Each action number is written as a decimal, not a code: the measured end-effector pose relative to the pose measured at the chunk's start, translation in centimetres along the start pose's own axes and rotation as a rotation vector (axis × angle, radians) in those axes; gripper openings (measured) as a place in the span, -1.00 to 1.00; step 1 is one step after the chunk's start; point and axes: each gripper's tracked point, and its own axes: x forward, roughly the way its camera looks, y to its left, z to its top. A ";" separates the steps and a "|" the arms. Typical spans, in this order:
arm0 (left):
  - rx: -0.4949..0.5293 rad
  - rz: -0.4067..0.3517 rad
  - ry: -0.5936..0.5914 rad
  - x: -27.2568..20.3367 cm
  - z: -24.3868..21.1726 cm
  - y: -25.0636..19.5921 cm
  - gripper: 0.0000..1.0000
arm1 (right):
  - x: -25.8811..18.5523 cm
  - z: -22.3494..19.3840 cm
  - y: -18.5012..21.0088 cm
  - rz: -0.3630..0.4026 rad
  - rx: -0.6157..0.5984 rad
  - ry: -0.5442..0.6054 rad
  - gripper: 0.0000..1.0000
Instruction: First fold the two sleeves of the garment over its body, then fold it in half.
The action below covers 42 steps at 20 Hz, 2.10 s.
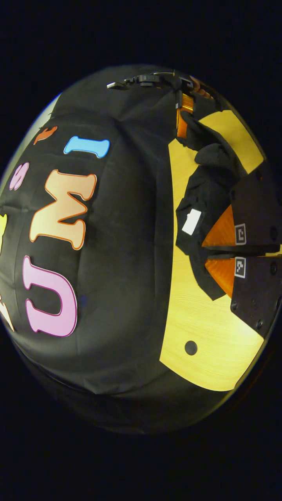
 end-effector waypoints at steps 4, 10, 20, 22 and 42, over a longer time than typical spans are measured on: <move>0.085 0.035 -0.029 6.3 -0.6 1.8 -1.00 | 6.5 1.5 -2.4 -0.081 -0.006 -0.026 -0.96; 0.097 0.027 -0.081 10.6 -1.4 1.6 0.34 | 11.5 -1.6 -4.7 -0.159 0.029 0.038 0.31; 0.030 0.043 -0.251 3.2 4.6 0.2 0.84 | 3.6 2.6 -1.5 -0.176 -0.045 -0.222 0.97; 0.000 0.045 -0.292 0.8 5.7 0.0 0.84 | 1.5 2.8 -1.1 -0.187 -0.074 -0.262 0.97; -0.010 0.053 -0.502 -27.3 5.5 -4.9 0.83 | -23.3 -3.1 5.8 -0.130 -0.054 -0.469 0.96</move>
